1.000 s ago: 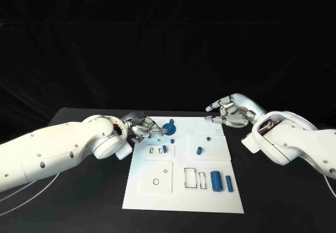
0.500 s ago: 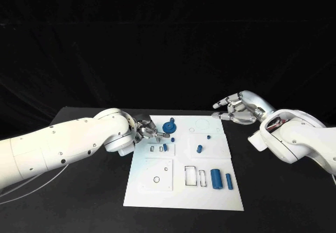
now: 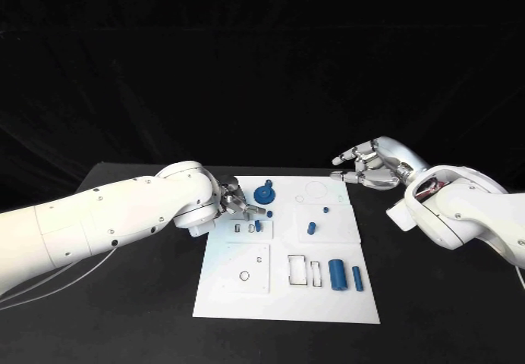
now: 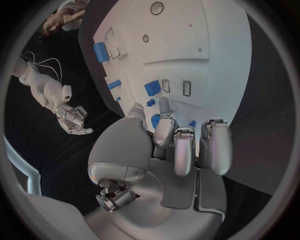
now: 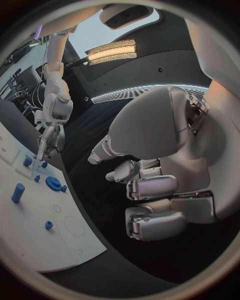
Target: Assemble the parts on the task board
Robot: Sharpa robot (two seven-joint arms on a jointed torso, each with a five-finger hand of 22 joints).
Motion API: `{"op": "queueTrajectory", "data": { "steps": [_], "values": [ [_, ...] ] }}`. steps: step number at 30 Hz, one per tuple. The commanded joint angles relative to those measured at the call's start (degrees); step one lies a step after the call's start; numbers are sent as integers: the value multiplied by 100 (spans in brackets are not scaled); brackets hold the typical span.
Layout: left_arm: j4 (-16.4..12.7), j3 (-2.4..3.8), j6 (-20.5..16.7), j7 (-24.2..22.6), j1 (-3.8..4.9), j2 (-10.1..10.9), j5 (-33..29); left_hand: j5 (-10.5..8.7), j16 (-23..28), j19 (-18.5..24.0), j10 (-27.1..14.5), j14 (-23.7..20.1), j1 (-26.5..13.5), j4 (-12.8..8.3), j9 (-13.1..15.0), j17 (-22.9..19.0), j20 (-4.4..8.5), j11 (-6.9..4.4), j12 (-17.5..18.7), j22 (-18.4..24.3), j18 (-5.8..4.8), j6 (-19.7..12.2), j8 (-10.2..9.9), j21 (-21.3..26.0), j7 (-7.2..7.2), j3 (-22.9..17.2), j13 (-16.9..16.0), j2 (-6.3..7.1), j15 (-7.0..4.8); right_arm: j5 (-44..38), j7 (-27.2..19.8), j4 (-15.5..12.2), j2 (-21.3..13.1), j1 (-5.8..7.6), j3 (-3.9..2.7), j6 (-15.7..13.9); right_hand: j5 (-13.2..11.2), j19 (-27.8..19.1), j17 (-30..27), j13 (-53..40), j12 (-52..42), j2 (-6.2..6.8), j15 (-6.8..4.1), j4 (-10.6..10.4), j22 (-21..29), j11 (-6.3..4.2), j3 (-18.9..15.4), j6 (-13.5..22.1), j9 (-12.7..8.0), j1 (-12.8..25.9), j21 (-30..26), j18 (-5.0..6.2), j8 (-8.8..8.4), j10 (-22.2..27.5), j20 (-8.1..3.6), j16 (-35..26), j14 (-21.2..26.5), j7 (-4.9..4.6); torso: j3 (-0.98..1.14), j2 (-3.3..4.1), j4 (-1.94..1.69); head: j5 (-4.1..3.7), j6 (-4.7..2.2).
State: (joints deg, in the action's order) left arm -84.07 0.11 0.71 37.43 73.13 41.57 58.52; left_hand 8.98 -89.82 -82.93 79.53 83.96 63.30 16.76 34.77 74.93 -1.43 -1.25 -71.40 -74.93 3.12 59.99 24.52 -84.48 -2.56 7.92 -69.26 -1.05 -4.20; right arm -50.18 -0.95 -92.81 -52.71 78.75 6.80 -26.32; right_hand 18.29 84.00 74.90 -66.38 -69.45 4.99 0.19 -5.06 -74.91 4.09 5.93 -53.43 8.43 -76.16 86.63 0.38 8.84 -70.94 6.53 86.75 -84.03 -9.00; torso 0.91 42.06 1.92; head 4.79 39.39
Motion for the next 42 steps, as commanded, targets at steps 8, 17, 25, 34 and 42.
{"op": "queueTrajectory", "data": {
  "steps": [8, 17, 25, 34, 42],
  "values": [
    [84, -4, 375, 158, 8, -160, 129, -9, -18, -40, -46, 604, -19, -5, 63, 1507, -22, -1, 34, -288, -64, -75, 36, -37, -7, 52, 14, -33, -20, -62, -6, 43, 38, -10, -1, 68, 35, 307, 874, 10, -24, -10, -28, 1, -1227, -2, -31, -43, -5, 51, -53, 77, 26, -45, -33, -43, -436, 9, 2, -9, 8, 40, 41],
    [134, -4, 469, 167, 7, -234, 193, -5, -18, -24, -83, 604, 70, -11, 157, 1507, -29, 5, 77, -277, -60, -122, 42, -33, -13, 52, 46, -56, -14, -58, -8, 50, 53, -11, 0, 64, 41, 280, 829, 49, 10, -11, -29, -2, -1200, -3, -34, -41, -6, 55, -90, 88, 26, -15, -34, -70, -425, 9, 7, -7, 7, 51, 34],
    [149, -4, 552, 181, 7, -265, 206, -3, -18, -26, -85, 604, 161, -15, 232, 1507, -34, 6, 74, -293, -62, -145, 50, -41, -13, 41, 33, -70, -12, -58, 1, 51, 59, -12, 1, 78, 44, 270, 815, 56, 15, -12, -29, -5, -1190, -3, -35, -40, -7, 58, -104, 92, 25, -10, -34, -78, -421, 9, 5, -5, 7, 38, 52],
    [179, -4, 602, 189, 6, -285, 210, 14, -18, -68, -56, 604, 391, -5, 388, 1507, -35, -7, 30, -394, -80, -170, 59, -88, 1, -158, -32, -94, -21, -58, -3, 58, 71, -17, 1, 102, 50, 282, 829, 38, 1, -18, -30, -11, -1203, -4, -38, -38, -9, 65, -88, 87, 26, -25, -36, -71, -424, 10, 2, 0, 4, 57, 35],
    [178, -4, 659, 208, 7, -295, 210, 14, -18, -86, -58, 604, 423, -5, 424, 1507, -34, -8, 36, -430, -87, -176, 56, -105, 2, -215, -31, -79, -22, -58, -4, 68, 86, -23, 1, 110, 50, 282, 829, 38, 1, -18, -30, -11, -1203, -4, -38, -38, -9, 65, -88, 87, 26, -25, -36, -71, -424, 10, 2, -2, 12, 56, 47]
  ]
}}
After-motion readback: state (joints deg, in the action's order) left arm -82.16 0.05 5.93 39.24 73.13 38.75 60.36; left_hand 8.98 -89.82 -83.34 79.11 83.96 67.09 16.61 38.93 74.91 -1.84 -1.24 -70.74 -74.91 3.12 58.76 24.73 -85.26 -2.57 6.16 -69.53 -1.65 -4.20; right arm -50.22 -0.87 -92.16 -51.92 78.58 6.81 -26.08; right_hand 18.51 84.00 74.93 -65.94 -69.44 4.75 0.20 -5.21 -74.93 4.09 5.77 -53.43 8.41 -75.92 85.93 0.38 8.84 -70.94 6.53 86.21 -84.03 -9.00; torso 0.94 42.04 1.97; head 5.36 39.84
